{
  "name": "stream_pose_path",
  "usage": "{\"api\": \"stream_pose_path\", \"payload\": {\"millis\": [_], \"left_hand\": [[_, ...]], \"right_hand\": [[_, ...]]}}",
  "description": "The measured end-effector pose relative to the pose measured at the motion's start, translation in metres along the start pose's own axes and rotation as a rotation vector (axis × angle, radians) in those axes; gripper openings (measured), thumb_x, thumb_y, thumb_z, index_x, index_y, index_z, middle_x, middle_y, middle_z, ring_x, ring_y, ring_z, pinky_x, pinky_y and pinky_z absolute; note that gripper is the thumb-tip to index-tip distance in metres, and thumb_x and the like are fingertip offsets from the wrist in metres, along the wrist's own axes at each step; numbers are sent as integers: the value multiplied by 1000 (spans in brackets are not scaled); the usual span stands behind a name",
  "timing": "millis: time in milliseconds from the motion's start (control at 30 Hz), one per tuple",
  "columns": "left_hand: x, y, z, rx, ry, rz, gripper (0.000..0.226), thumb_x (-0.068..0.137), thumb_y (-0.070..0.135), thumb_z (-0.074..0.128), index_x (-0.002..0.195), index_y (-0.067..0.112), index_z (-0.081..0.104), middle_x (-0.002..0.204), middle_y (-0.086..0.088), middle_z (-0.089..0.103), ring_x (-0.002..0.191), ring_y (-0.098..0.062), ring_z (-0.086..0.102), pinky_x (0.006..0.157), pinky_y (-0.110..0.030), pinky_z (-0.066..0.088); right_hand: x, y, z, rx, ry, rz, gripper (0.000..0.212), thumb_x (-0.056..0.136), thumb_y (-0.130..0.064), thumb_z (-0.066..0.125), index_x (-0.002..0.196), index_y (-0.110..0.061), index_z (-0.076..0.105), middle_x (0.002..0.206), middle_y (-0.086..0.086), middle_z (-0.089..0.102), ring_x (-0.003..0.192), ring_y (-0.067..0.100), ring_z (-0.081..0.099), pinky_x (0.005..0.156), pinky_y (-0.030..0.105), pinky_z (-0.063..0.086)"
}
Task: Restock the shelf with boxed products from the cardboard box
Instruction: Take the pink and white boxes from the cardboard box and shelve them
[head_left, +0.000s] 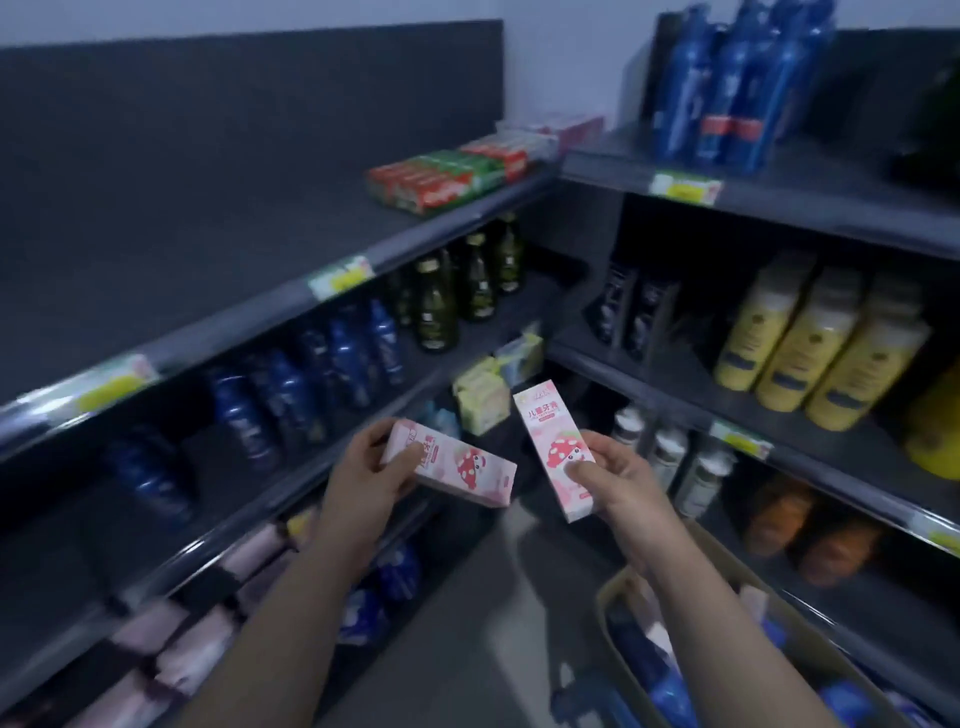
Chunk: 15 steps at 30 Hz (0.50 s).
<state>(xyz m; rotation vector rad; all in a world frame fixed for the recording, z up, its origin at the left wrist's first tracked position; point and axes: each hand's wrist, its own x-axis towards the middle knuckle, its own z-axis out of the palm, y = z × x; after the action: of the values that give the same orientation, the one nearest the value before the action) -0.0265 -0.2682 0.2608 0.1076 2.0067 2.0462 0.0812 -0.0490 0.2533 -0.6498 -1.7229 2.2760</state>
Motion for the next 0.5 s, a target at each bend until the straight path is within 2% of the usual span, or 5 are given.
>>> {"api": "stream_pose_path", "payload": {"millis": [100, 200, 267, 433, 500], "left_hand": [[-21, 16, -82, -32, 104, 20, 25, 90, 11, 63, 113, 20, 59, 109, -6, 69, 97, -22, 67, 82, -41, 56], [-49, 32, -159, -56, 230, 79, 27, 88, 8, 65, 113, 15, 59, 105, -9, 70, 92, -22, 69, 74, -34, 58], [-66, 43, -208, -62, 304, 118, 29, 85, 8, 68, 112, 14, 59, 105, -10, 71, 93, -22, 69, 79, -37, 55], [-112, 71, -311, -118, 502, 217, 29, 82, 1, 67, 109, 6, 58, 91, -9, 72, 83, -22, 65, 65, -22, 56], [-132, 80, -343, -164, 602, 246, 33, 82, -1, 68, 111, 9, 56, 88, -6, 71, 80, -19, 66, 69, -24, 56]], "right_hand": [[-9, -4, 73, -17, -135, -38, 35, 83, 7, 64, 113, -8, 63, 98, 12, 71, 81, 20, 65, 73, 28, 52], [-19, -7, 148, -64, -261, -86, 39, 85, 8, 62, 120, -7, 61, 104, 12, 72, 89, 23, 67, 80, 35, 52], [-27, -12, 198, -89, -347, -112, 42, 84, 6, 63, 123, -9, 59, 106, 12, 72, 91, 23, 69, 76, 33, 55], [-50, -20, 320, -124, -602, -146, 37, 86, 8, 59, 118, -10, 61, 101, 9, 74, 81, 16, 70, 63, 22, 53], [-61, -21, 364, -134, -683, -146, 35, 86, 10, 57, 113, -11, 63, 96, 7, 75, 74, 13, 69, 58, 21, 53]]}}
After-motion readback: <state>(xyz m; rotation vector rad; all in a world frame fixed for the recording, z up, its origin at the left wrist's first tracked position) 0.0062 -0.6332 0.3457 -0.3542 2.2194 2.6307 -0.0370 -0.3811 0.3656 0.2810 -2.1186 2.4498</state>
